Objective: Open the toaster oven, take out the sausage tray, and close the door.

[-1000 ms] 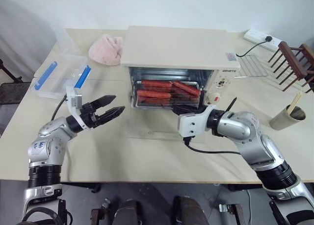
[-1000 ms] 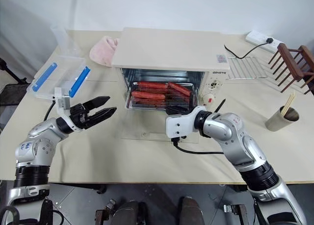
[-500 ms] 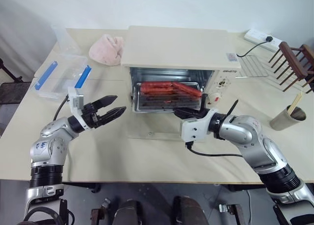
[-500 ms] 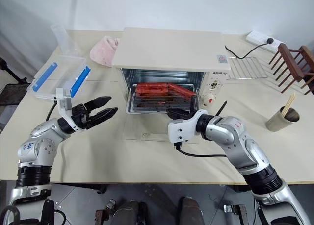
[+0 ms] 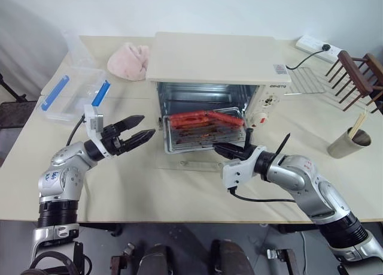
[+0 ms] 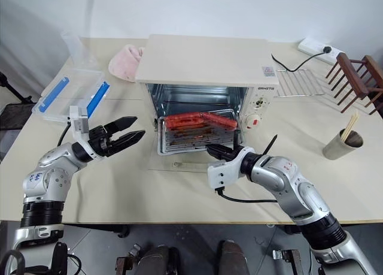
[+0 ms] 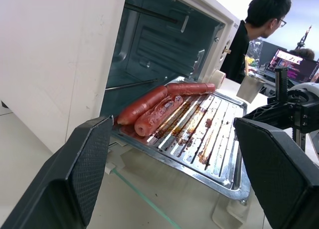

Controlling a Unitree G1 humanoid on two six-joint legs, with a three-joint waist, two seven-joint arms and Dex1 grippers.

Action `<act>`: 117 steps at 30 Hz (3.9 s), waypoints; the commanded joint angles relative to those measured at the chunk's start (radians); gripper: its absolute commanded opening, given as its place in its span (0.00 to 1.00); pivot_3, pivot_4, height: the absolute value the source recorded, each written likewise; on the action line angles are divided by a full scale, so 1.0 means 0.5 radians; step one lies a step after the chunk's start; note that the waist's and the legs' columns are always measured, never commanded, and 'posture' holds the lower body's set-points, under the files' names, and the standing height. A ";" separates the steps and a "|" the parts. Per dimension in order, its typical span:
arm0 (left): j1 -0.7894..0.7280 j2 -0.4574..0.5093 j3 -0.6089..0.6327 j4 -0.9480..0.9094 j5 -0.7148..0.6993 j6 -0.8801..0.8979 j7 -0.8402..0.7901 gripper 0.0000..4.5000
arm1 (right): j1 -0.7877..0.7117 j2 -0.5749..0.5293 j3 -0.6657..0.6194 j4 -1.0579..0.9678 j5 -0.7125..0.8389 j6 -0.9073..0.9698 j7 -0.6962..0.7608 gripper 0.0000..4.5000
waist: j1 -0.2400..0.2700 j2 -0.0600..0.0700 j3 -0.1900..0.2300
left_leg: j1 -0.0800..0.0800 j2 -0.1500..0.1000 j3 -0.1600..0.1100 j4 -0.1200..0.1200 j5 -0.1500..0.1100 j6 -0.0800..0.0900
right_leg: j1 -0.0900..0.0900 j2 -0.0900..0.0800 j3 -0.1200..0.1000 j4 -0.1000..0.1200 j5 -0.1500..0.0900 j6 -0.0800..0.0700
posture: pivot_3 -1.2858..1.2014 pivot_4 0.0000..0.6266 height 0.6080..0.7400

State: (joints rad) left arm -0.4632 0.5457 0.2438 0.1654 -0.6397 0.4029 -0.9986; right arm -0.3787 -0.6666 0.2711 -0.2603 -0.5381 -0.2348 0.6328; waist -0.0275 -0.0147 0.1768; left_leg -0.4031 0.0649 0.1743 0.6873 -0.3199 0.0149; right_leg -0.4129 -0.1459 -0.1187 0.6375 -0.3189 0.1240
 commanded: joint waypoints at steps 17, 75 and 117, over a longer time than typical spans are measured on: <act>0.119 0.113 0.109 -0.246 -0.289 0.690 0.148 0.91 | 0.212 -0.059 -0.169 -0.269 0.073 -0.127 -0.053 0.00 | 0.000 0.000 0.000 | 0.000 0.001 -0.003 0.008 0.000 0.000 | 0.001 0.000 0.002 0.005 0.000 0.000 | 0.52 0.24 1.00; 0.117 -0.378 0.425 0.049 -2.665 1.867 2.666 0.00 | 0.186 -0.238 -0.444 -0.200 0.912 -0.166 0.358 0.72 | 0.009 -0.001 0.000 | 0.005 0.000 -0.023 0.020 0.000 0.001 | 0.010 -0.004 0.012 0.015 0.000 -0.001 | 0.52 0.24 1.00; 1.563 -0.613 1.234 -0.483 -2.665 1.220 1.800 0.00 | -0.067 0.116 -0.532 1.370 1.509 -0.272 0.920 0.01 | -0.002 -0.001 -0.001 | 0.033 0.003 -0.011 0.008 -0.004 0.002 | 0.030 -0.005 0.023 -0.008 -0.005 -0.009 | 0.52 0.24 1.00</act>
State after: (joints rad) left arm 0.3200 0.2181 0.8301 -0.0860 -1.9404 1.0036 -0.0623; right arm -0.3965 -0.6104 0.0338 0.4150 0.2010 -0.3121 1.0889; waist -0.0284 -0.0151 0.1765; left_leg -0.3868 0.0663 0.1687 0.6915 -0.3218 0.0161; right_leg -0.3978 -0.1483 -0.1073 0.6337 -0.3213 0.1196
